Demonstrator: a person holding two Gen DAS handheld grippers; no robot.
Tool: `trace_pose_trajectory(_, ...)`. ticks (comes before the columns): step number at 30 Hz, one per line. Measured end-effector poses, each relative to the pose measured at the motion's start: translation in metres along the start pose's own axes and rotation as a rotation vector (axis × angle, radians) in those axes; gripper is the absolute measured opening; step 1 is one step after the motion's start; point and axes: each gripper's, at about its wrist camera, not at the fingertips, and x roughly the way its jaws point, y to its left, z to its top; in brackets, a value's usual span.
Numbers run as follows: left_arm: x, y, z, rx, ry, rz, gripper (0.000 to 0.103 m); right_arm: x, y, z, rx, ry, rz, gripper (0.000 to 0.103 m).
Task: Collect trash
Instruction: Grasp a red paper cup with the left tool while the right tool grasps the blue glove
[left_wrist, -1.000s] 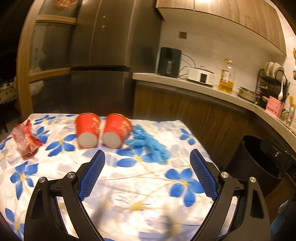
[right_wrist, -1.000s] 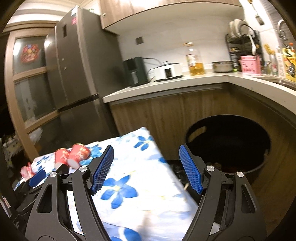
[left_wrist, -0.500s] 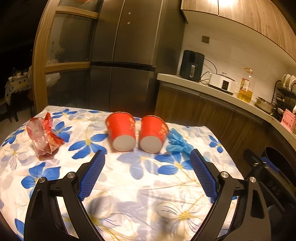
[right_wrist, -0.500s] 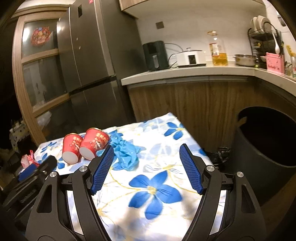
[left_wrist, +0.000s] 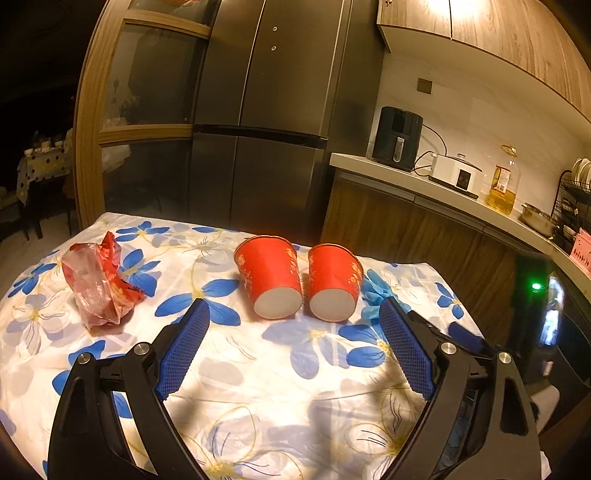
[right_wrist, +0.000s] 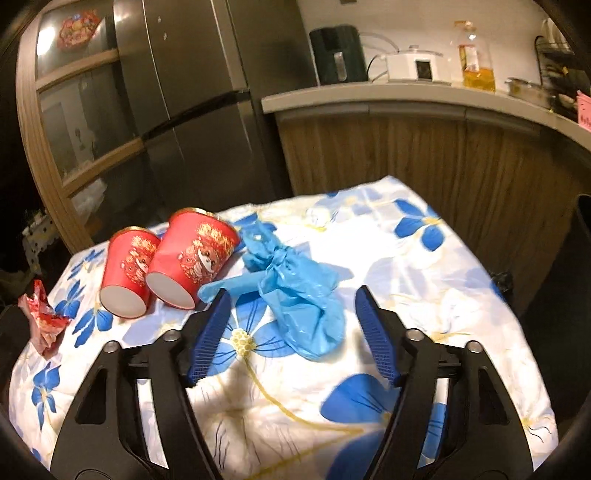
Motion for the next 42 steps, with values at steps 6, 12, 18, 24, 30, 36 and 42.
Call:
trace_pose_trajectory(6, 0.004, 0.002, 0.004, -0.003, -0.003, -0.005, 0.089, 0.021, -0.001, -0.004, 0.005, 0.091, 0.002, 0.023)
trace_pose_trajectory(12, 0.011, 0.009, 0.004, -0.023, 0.005, 0.000, 0.089, 0.016, 0.001, -0.003, 0.000, 0.072, 0.023, 0.003)
trace_pose_trajectory(18, 0.018, 0.017, 0.007, -0.045, 0.015, 0.017, 0.089, -0.011, 0.005, -0.002, -0.035, -0.014, 0.027, 0.002)
trace_pose_trajectory(24, 0.041, 0.027, 0.019, -0.078, 0.037, 0.030, 0.089, -0.053, 0.000, -0.001, -0.037, -0.114, 0.036, 0.001)
trace_pose_trajectory(30, 0.075, 0.029, 0.024, -0.083, 0.085, 0.049, 0.089, -0.089, -0.003, 0.004, -0.021, -0.192, 0.061, 0.001)
trace_pose_trajectory(36, 0.108, 0.028, 0.024, -0.068, 0.145, 0.060, 0.089, -0.109, -0.006, 0.007, -0.016, -0.238, 0.071, 0.001)
trace_pose_trajectory(42, 0.132, 0.034, 0.022, -0.094, 0.232, 0.034, 0.089, -0.117, -0.007, 0.011, -0.010, -0.263, 0.072, 0.001)
